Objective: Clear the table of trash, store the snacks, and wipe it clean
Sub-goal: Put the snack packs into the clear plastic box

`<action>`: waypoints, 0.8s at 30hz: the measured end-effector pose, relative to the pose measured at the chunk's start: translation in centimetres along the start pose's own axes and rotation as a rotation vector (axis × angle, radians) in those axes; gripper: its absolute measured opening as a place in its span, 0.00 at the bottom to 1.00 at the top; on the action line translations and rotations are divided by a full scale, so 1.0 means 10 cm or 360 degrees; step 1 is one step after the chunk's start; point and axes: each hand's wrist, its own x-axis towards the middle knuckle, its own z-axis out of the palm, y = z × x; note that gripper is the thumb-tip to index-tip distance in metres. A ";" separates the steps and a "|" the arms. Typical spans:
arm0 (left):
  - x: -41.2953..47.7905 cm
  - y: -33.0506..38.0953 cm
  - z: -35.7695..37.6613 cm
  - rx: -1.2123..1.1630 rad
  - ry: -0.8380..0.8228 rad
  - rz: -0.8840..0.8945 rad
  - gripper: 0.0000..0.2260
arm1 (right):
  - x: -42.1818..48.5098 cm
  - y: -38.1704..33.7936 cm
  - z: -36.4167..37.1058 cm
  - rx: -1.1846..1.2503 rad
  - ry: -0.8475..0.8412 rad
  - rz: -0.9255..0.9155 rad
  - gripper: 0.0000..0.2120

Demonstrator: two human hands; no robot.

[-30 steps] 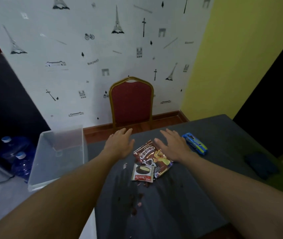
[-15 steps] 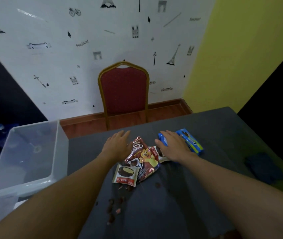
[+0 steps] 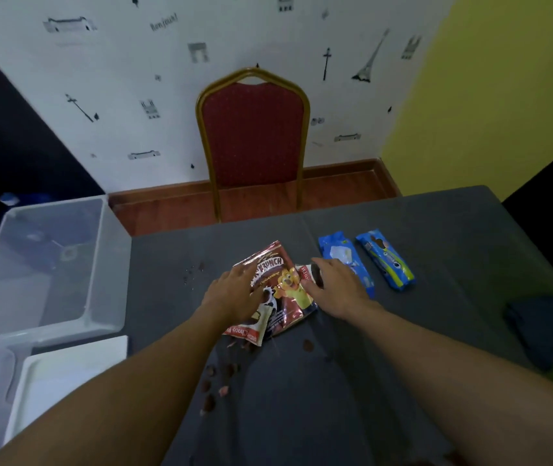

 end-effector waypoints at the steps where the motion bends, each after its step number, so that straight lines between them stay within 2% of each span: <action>1: 0.00 -0.02 0.05 -0.0007 -0.0042 -0.0016 0.30 | 0.00 0.00 0.05 0.0020 -0.0014 -0.0009 0.33; 4: -0.03 -0.09 0.20 -0.0039 -0.0180 -0.0057 0.34 | 0.00 0.01 0.21 0.0056 -0.0087 -0.0057 0.29; 8: -0.05 -0.15 0.38 -0.0006 -0.0284 -0.0028 0.40 | -0.01 0.03 0.34 -0.0014 -0.0116 -0.0069 0.31; 11: 0.00 -0.13 0.42 -0.0064 -0.0230 -0.0008 0.37 | 0.02 0.07 0.37 -0.0001 -0.0105 -0.0076 0.31; 13: 0.03 -0.10 0.41 -0.0068 -0.0185 0.0042 0.32 | 0.05 0.10 0.35 -0.0001 -0.0098 -0.0097 0.28; 16: 0.08 -0.07 0.39 -0.0054 -0.0150 0.0096 0.26 | 0.10 0.18 0.27 -0.0089 0.0054 -0.0128 0.17; 18: 0.11 -0.04 0.39 -0.0067 -0.0147 0.0097 0.24 | 0.13 0.27 0.20 -0.0149 0.0210 -0.0104 0.14; 24: 0.21 0.15 0.28 -0.0060 -0.0060 0.0039 0.30 | 0.27 0.62 0.02 -0.0282 0.0436 0.0135 0.20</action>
